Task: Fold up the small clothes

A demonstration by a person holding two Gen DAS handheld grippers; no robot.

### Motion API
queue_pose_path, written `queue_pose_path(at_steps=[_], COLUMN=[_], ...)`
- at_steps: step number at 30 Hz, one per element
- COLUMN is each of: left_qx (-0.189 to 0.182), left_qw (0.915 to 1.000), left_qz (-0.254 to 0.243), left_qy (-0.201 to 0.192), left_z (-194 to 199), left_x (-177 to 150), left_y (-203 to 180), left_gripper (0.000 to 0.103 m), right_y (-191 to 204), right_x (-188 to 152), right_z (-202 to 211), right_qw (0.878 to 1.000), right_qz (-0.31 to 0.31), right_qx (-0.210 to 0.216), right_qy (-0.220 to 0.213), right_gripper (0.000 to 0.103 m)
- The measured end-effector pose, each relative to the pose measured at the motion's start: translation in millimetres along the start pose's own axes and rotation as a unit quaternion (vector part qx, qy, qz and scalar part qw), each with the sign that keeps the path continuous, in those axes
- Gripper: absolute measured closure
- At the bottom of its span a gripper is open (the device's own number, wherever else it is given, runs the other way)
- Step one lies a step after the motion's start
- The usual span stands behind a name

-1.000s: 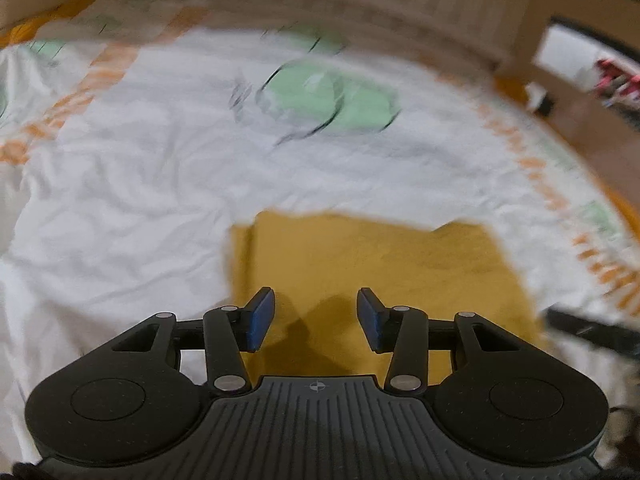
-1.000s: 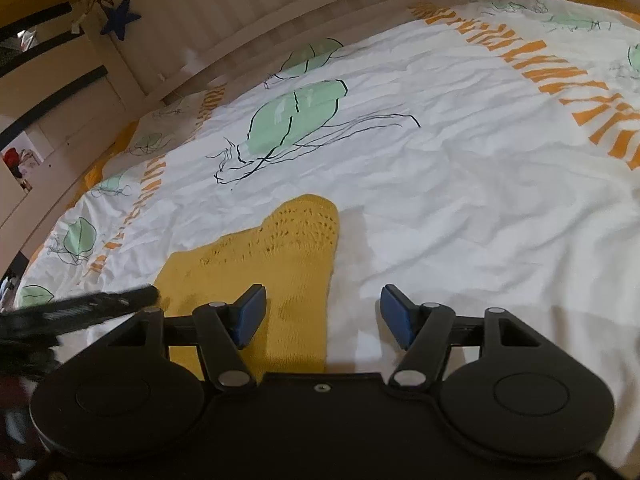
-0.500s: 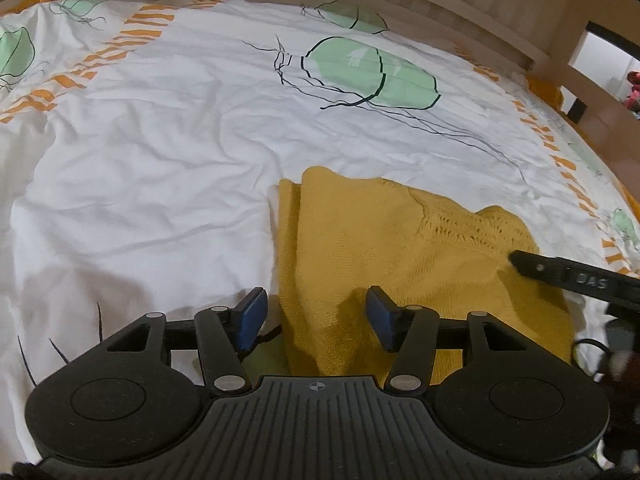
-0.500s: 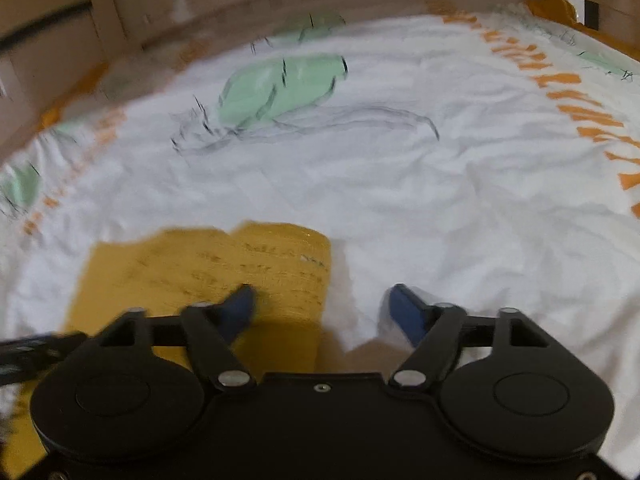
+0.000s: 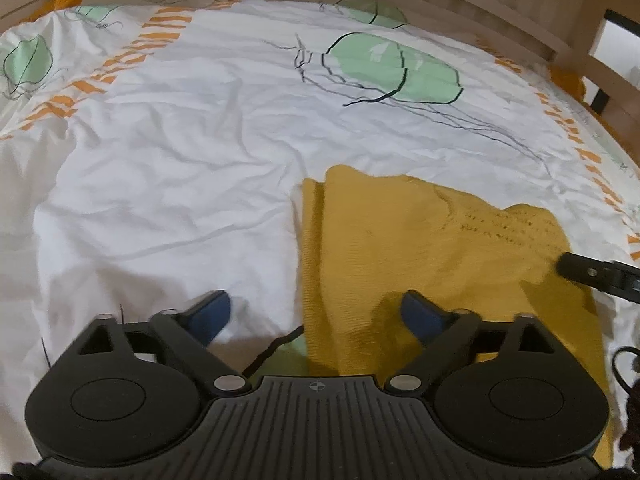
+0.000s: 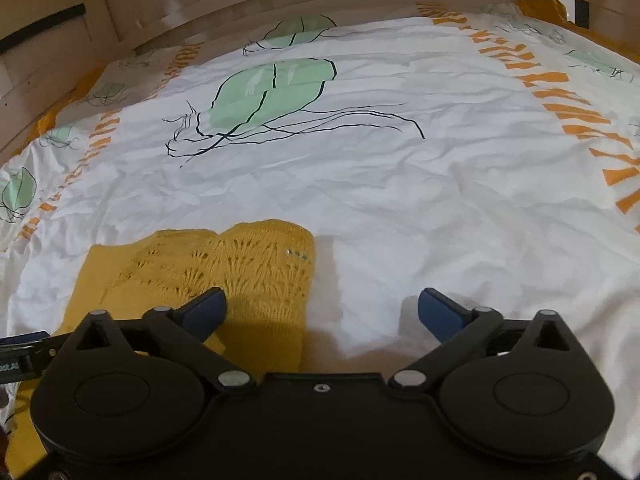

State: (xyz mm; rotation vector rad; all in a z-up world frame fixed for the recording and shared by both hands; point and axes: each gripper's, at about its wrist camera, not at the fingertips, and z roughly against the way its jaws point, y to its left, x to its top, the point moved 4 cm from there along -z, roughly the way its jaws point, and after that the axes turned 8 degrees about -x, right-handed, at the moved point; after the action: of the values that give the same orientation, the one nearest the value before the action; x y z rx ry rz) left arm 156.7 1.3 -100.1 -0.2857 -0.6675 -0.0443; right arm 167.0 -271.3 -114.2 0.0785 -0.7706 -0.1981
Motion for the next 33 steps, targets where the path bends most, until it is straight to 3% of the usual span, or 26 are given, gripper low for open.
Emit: queue_pose_path(at_steps=[1, 13, 17, 25, 33], left_qx=[0.002, 0.029, 0.016, -0.006, 0.019], left_qw=[1.0, 0.9988, 0.9987, 0.9981, 0.9955], left_qz=[0.002, -0.04, -0.045, -0.061, -0.093], left_qy=[0.002, -0.007, -0.014, -0.013, -0.008], left_z=[0, 24, 44, 82, 108], left_x=[0, 1, -1, -20, -41], left_y=[1, -10, -16, -35, -57], left_gripper=[0.0, 0.001, 0.001, 0.001, 0.001], right_y=[0, -4, -5, -9, -4], right_x=[-1, -3, -5, -20, -42], right_z=[3, 43, 65, 106, 135], right_qw=[1.0, 0.999, 0.998, 0.996, 0.997], right_qz=[0.0, -0.027, -0.042, -0.063, -0.047], right_qx=[0.0, 0.027, 0.034, 0.062, 0.063], right_qy=[-0.001, -0.02, -0.026, -0.03, -0.019], right_gripper=[0.001, 0.001, 0.0, 0.0, 0.0])
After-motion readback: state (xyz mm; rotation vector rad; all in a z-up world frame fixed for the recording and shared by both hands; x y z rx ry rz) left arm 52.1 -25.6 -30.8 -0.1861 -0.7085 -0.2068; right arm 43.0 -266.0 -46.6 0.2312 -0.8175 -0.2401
